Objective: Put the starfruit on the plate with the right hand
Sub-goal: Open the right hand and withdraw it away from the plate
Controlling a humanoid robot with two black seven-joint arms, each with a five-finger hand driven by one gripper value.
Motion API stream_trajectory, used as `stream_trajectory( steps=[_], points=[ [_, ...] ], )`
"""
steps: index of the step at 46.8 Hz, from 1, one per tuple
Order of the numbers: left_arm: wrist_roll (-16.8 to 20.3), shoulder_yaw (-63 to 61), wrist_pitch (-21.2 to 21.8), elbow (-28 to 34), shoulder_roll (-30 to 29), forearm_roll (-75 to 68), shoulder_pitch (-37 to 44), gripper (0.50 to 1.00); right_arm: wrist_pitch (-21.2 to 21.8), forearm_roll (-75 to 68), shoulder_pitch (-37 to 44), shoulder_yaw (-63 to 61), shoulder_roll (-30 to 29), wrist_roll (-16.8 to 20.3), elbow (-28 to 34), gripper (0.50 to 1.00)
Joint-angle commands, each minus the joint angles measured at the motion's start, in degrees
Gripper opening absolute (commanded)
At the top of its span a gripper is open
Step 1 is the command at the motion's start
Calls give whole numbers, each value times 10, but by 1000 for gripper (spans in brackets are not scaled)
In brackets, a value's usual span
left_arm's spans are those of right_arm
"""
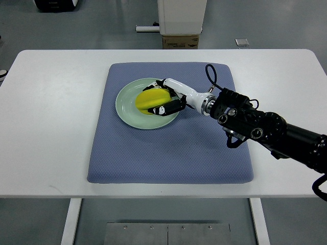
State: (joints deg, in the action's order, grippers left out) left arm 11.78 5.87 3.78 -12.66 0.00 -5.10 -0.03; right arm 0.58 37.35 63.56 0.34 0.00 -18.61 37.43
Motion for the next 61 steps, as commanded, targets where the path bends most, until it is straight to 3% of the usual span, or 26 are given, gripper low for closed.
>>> stream_trajectory(
  steps=[1, 3, 5, 23, 41, 52, 61],
  points=[
    [0, 0, 0, 0, 0, 0, 0, 1000, -1, 0, 1, -1, 0, 3, -1, 762],
    [0, -1, 0, 0, 0, 0, -1, 1000, -2, 0, 1, -1, 0, 4, -1, 913],
    [0, 0, 0, 0, 0, 0, -1, 1000, -2, 0, 1, -1, 0, 5, -1, 991],
    [0, -1, 0, 0, 0, 0, -1, 1000, -2, -1, 4, -17, 0, 6, -9, 1000],
    [0, -1, 0, 0, 0, 0, -1, 1000, -2, -41, -25, -193, 0, 41, -32, 998],
    [0, 0, 0, 0, 0, 0, 0, 1000, -5, -141, -26, -245, 0, 47, -103, 998],
    [0, -1, 0, 0, 0, 0, -1, 1000, -5, -148, -52, -314, 0, 58, -112, 1000]
  ],
)
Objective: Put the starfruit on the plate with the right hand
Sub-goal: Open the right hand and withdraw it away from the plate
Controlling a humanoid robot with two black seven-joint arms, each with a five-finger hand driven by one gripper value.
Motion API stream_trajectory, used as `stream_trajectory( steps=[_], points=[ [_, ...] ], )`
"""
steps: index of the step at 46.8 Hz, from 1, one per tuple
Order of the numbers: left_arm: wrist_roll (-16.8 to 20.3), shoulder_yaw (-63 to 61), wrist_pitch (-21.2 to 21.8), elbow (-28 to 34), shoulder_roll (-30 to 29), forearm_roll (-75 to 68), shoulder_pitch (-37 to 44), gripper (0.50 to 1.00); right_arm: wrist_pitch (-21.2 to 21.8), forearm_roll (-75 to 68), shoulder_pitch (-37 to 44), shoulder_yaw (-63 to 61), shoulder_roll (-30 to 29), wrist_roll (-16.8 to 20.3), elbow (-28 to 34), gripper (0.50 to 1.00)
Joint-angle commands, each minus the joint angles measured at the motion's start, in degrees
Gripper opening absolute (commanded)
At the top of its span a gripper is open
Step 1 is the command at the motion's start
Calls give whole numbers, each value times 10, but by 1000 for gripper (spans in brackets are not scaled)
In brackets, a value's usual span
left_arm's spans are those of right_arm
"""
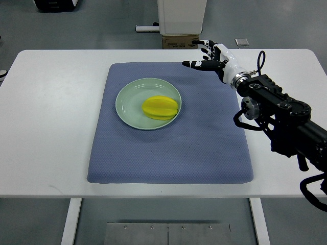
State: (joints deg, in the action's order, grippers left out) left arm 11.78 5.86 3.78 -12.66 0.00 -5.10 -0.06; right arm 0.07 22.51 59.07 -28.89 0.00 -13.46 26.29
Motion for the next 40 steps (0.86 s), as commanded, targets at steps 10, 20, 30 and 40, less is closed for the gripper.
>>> stream_trajectory(
  steps=[10, 20, 30, 40],
  points=[
    [0, -1, 0, 0, 0, 0, 0, 1000, -1, -1, -32, -99, 0, 16, -2, 1000],
    [0, 0, 0, 0, 0, 0, 0, 1000, -2, -1, -58, -163, 4, 11, -1, 1000],
    [0, 0, 0, 0, 0, 0, 1, 1000, -2, -1, -72, -179, 4, 11, -1, 1000],
    [0, -1, 0, 0, 0, 0, 0, 1000, -1, -1, -77, -179, 14, 11, -1, 1000]
  ],
)
